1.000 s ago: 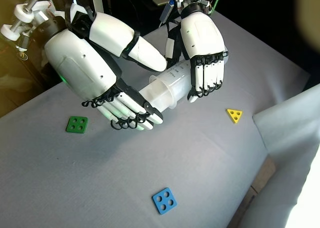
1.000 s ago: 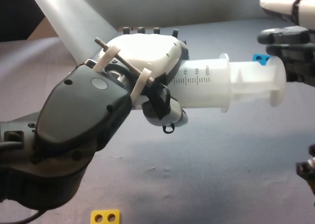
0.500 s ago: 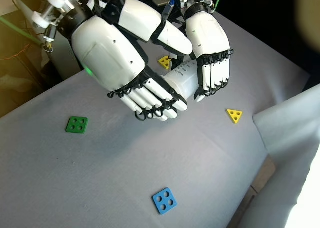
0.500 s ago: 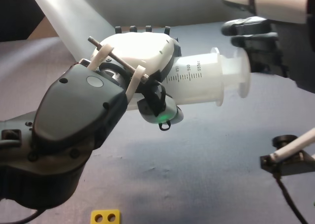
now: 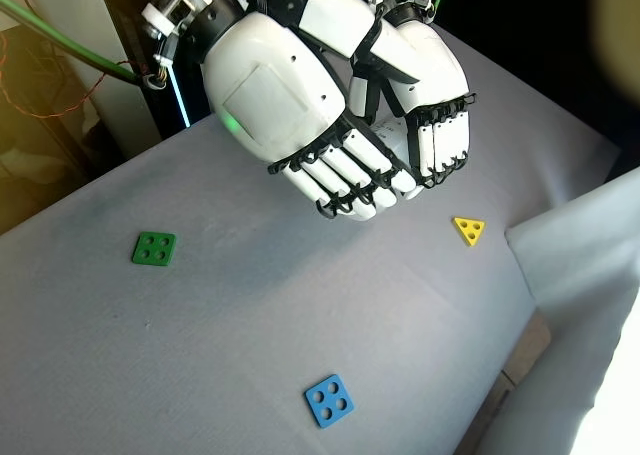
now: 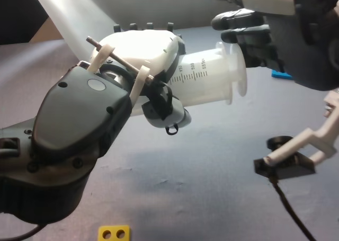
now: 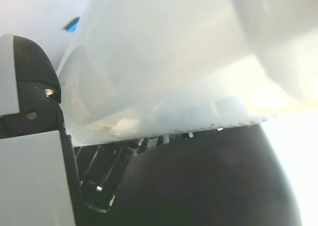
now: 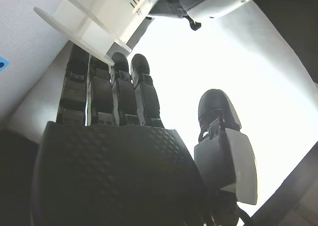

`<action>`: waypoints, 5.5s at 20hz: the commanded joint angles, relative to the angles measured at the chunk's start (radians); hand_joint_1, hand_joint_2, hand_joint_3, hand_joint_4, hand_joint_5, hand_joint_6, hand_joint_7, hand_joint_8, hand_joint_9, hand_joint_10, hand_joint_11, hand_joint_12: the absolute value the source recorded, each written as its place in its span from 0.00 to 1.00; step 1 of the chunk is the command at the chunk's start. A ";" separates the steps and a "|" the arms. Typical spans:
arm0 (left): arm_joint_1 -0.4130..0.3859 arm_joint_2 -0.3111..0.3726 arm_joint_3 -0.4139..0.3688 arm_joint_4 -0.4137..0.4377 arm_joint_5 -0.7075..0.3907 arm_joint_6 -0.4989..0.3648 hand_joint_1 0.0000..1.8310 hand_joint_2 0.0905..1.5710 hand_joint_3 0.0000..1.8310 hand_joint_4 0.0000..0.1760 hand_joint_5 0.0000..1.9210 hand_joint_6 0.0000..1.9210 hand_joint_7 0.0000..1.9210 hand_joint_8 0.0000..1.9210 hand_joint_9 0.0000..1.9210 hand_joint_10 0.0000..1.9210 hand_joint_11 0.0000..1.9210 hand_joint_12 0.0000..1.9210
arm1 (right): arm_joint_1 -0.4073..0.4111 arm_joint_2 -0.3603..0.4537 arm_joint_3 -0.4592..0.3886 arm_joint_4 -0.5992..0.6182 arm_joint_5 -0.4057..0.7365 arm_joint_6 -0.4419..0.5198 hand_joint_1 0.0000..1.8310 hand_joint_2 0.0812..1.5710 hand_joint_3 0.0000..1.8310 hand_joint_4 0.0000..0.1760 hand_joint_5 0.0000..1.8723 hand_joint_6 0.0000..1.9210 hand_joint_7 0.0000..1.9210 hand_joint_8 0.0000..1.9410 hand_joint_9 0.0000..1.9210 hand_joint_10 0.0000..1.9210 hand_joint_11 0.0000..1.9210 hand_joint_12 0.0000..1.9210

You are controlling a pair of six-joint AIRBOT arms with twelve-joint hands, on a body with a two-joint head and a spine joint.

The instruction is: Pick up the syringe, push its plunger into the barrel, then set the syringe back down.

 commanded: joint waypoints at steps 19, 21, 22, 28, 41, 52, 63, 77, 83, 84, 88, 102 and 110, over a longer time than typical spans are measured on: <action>0.054 -0.032 -0.009 0.217 0.097 -0.046 0.66 0.78 0.00 0.00 0.43 0.54 0.36 0.85 0.32 0.68 0.25 0.72 | -0.129 0.529 -0.030 -0.348 0.659 -0.500 0.00 0.77 0.00 0.00 0.15 0.01 0.14 0.00 0.12 0.01 0.00 0.31; 0.084 -0.042 -0.001 0.240 0.097 -0.056 0.66 0.79 0.00 0.00 0.42 0.56 0.34 0.88 0.31 0.70 0.24 0.73 | -0.130 0.546 0.022 -0.348 0.777 -0.580 0.00 0.77 0.00 0.00 0.14 0.00 0.12 0.00 0.10 0.00 0.00 0.28; 0.092 -0.047 0.002 0.243 0.097 -0.058 0.65 0.79 0.00 0.00 0.42 0.56 0.33 0.89 0.30 0.70 0.24 0.74 | -0.128 0.551 0.038 -0.348 0.809 -0.618 0.00 0.77 0.00 0.00 0.14 0.00 0.13 0.00 0.10 0.00 0.00 0.28; 0.157 -0.087 0.039 0.312 0.084 -0.099 0.66 0.79 0.00 0.00 0.43 0.54 0.33 0.89 0.30 0.71 0.24 0.74 | -0.131 0.600 0.149 -0.387 1.239 -1.106 0.00 0.77 0.00 0.00 0.14 0.00 0.12 0.00 0.09 0.00 0.00 0.25; 0.242 -0.134 0.064 0.388 0.057 -0.174 0.72 0.81 0.00 0.00 0.38 0.59 0.29 0.90 0.29 0.87 0.24 0.74 | -0.141 0.613 0.148 -0.404 1.187 -1.097 0.00 0.77 0.00 0.00 0.14 0.00 0.13 0.00 0.10 0.00 0.00 0.28; 0.257 -0.137 0.063 0.384 0.042 -0.184 0.66 0.78 0.00 0.00 0.42 0.60 0.35 0.81 0.27 0.68 0.19 0.70 | -0.131 0.613 0.148 -0.406 1.173 -1.098 0.00 0.77 0.00 0.00 0.15 0.00 0.13 0.00 0.10 0.00 0.00 0.27; 0.258 -0.136 0.055 0.384 0.038 -0.187 0.27 0.56 0.00 0.00 0.08 0.00 0.08 0.00 0.09 0.00 0.00 0.22 | -0.130 0.613 0.148 -0.406 1.170 -1.098 0.00 0.77 0.00 0.00 0.16 0.00 0.14 0.00 0.11 0.00 0.00 0.30; 0.164 -0.081 0.071 0.439 0.116 -0.195 0.22 0.55 0.00 0.00 0.05 0.00 0.04 0.00 0.04 0.00 0.00 0.16 | -0.129 0.614 0.148 -0.406 1.162 -1.098 0.00 0.76 0.00 0.00 0.15 0.00 0.13 0.00 0.10 0.00 0.00 0.30; 0.071 -0.024 0.104 0.571 0.271 -0.319 0.17 0.53 0.00 0.00 0.04 0.00 0.03 0.00 0.04 0.00 0.00 0.14 | -0.128 0.614 0.147 -0.406 1.162 -1.098 0.00 0.77 0.00 0.00 0.15 0.00 0.13 0.00 0.10 0.00 0.00 0.29; 0.055 -0.014 0.118 0.630 0.312 -0.380 0.18 0.55 0.00 0.00 0.03 0.00 0.02 0.00 0.03 0.00 0.00 0.11 | -0.128 0.614 0.147 -0.406 1.162 -1.098 0.00 0.77 0.00 0.00 0.15 0.00 0.13 0.00 0.10 0.00 0.00 0.28; -0.005 0.056 0.141 0.784 0.465 -0.535 0.26 0.58 0.00 0.00 0.06 0.00 0.04 0.00 0.04 0.00 0.00 0.15 | -0.127 0.613 0.147 -0.406 1.162 -1.098 0.00 0.77 0.00 0.00 0.15 0.00 0.14 0.00 0.12 0.00 0.00 0.32; -0.318 0.293 0.082 1.022 0.956 -0.758 0.42 0.69 0.00 0.00 0.30 0.00 0.37 0.01 0.36 0.03 0.11 0.52 | -0.125 0.613 0.129 -0.406 1.162 -1.137 0.00 0.79 0.00 0.00 0.17 0.00 0.18 0.00 0.17 0.01 0.00 0.47; -0.298 0.292 0.141 -0.639 1.428 0.908 0.44 0.89 0.00 0.01 0.26 0.90 0.18 0.89 0.14 0.94 0.13 0.98 | -0.124 0.619 0.119 -0.406 1.162 -1.149 0.13 0.83 0.00 0.00 0.46 0.10 0.48 0.18 0.34 0.45 0.16 0.82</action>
